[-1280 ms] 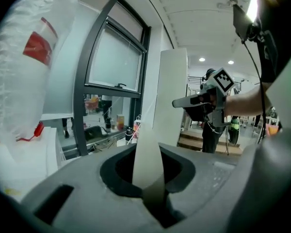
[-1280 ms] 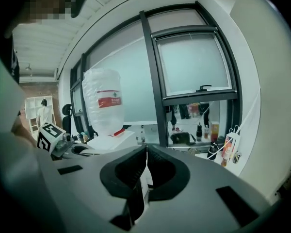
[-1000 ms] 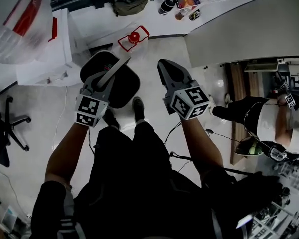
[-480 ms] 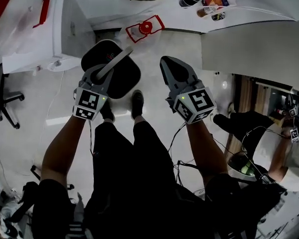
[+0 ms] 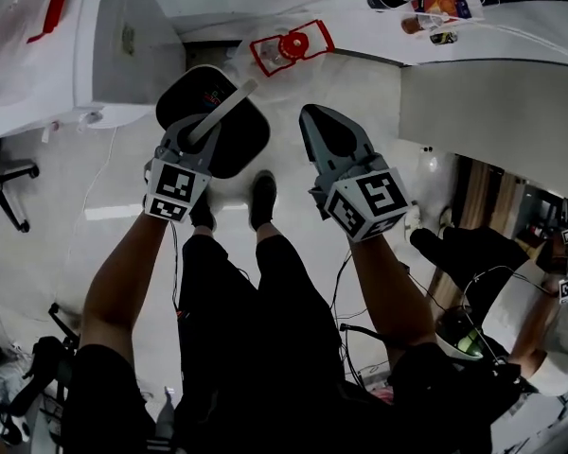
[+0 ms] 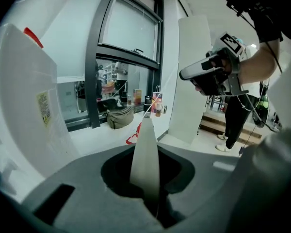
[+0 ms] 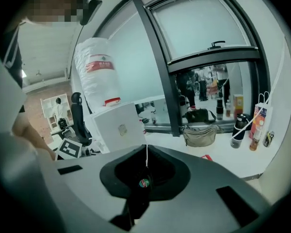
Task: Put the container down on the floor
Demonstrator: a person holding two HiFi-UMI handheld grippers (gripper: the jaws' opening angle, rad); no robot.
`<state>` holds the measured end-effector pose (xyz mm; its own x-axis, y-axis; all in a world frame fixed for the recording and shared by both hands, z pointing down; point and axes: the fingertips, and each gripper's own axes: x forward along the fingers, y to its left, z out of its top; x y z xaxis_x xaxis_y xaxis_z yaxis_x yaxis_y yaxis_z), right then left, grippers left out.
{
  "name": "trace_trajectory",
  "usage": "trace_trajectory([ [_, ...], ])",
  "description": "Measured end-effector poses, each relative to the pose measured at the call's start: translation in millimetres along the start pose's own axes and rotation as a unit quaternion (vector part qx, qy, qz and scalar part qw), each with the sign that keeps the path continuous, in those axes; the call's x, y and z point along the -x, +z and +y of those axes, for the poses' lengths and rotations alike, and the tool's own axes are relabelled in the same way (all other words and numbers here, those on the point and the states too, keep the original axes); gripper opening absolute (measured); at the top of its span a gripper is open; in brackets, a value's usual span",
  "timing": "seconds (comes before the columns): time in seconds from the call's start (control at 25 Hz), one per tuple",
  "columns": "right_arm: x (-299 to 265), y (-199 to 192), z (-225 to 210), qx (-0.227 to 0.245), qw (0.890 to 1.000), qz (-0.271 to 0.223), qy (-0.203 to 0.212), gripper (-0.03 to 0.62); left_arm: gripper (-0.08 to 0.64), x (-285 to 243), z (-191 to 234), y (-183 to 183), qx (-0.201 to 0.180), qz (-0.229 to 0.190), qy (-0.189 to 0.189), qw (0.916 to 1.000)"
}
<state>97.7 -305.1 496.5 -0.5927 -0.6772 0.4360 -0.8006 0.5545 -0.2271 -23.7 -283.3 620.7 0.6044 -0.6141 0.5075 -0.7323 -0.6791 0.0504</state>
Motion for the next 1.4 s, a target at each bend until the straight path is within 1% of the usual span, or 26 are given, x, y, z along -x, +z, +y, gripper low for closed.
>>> trace_trajectory([
  [0.12,-11.5,-19.5,-0.5,-0.009,1.0,0.004,0.006,0.009,0.043,-11.3,3.1,-16.9,0.004,-0.002,0.003,1.0],
  [0.24,-22.0,-37.4,0.1,-0.001,1.0,0.012,0.02,0.009,0.043,-21.8,7.4,-33.9,0.001,-0.002,0.003,1.0],
  [0.64,-51.8,-95.2,-7.6,-0.01,0.999,0.016,0.035,0.009,0.043,-63.5,0.0,-90.3,-0.018,0.0,-0.035,0.9992],
  [0.76,-61.8,-112.9,-9.6,-0.011,0.999,0.018,0.035,0.009,0.041,-73.2,5.1,-109.2,-0.024,0.001,-0.038,0.999],
  [0.92,-66.1,-142.2,-10.8,-0.016,0.998,0.033,0.041,0.009,0.041,-81.6,-3.0,-133.2,-0.036,-0.001,-0.046,0.9983],
  [1.04,-74.4,-155.7,-18.3,-0.022,0.999,0.031,0.032,0.009,0.041,-95.3,1.1,-151.3,-0.046,0.003,-0.053,0.9975],
  [1.24,-84.7,-184.4,-21.3,-0.035,0.998,0.04,0.029,0.009,0.041,-109.5,-0.7,-185.5,-0.04,0.015,-0.064,0.997],
  [1.4,-93.0,-202.1,-26.4,-0.043,0.998,0.044,0.027,0.009,0.041,-121.1,6.3,-210.4,-0.033,0.023,-0.057,0.9976],
])
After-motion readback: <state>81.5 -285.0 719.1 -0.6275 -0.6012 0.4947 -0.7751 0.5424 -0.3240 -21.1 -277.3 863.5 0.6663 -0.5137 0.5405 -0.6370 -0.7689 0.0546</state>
